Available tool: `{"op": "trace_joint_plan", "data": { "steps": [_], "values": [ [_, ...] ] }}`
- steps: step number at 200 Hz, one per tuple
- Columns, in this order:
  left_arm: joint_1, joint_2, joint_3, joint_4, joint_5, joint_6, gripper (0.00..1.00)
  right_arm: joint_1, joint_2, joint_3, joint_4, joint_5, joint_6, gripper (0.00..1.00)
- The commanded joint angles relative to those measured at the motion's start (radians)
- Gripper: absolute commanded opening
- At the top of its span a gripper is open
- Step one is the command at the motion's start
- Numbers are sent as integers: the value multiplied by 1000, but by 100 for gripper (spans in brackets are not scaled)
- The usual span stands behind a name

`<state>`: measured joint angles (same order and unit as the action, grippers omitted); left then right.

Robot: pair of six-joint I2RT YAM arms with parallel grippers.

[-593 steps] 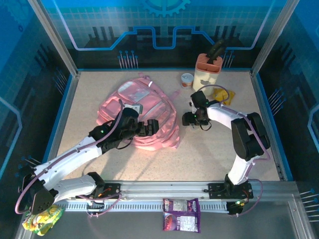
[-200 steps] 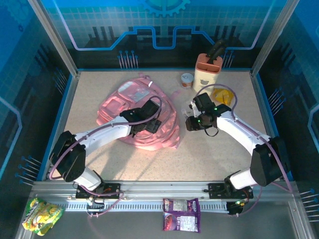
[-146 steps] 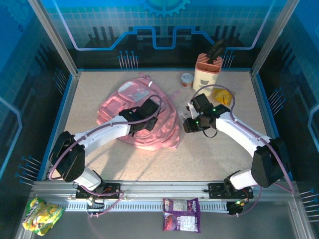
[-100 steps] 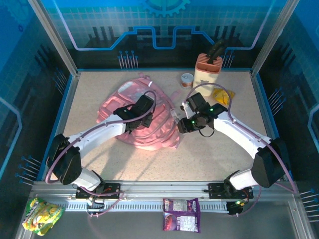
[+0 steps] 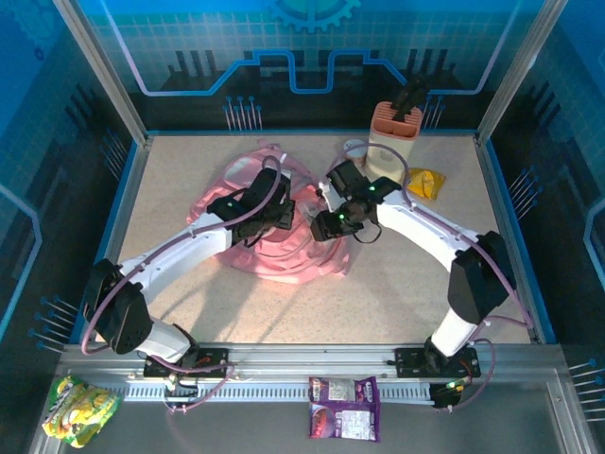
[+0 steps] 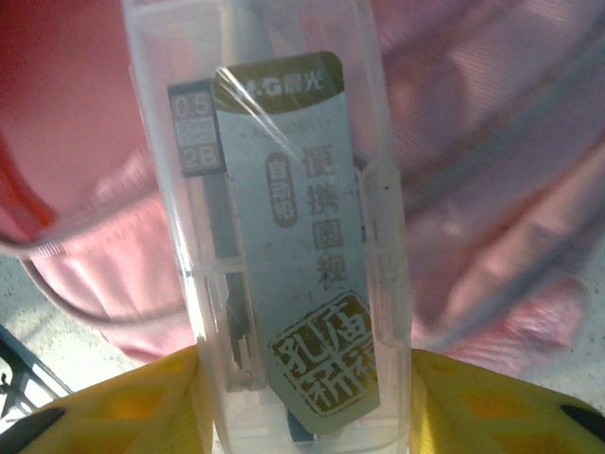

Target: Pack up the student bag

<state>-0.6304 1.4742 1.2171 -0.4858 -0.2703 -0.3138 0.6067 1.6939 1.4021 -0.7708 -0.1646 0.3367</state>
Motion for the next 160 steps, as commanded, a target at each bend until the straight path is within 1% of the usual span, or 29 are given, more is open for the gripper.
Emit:
{"op": "trace_joint_plan", "data": {
  "steps": [1,12,22,33,44,54,65,82,95,111,141,160],
  "values": [
    [-12,-20,75,81,71,-133,0,-13,63,100,-43,7,15,51],
    [-12,-19,64,103,84,-175,0,-21,96,141,-49,-10,21,51],
    [-12,-21,46,139,105,-196,0,-24,116,166,-39,3,33,55],
    [-12,-20,36,151,98,-226,0,-25,138,186,-26,-9,44,57],
    [-12,-23,29,159,92,-236,0,-31,154,200,-15,-55,55,58],
    [-12,-28,23,159,84,-243,0,-37,156,190,17,-112,70,60],
    [-12,-34,17,158,79,-244,0,-40,143,170,49,-164,86,65],
    [-11,-46,7,151,71,-248,0,-49,100,110,109,-223,101,66],
    [-11,-51,-1,155,75,-253,0,-64,75,57,146,-267,123,63],
    [-11,-55,-15,171,88,-266,0,-80,59,-10,204,-337,159,55],
    [-11,-55,-38,209,99,-312,0,-67,85,-61,310,-387,218,41],
    [-11,-54,-54,242,123,-332,0,-57,98,-61,383,-426,261,38]
  ]
}}
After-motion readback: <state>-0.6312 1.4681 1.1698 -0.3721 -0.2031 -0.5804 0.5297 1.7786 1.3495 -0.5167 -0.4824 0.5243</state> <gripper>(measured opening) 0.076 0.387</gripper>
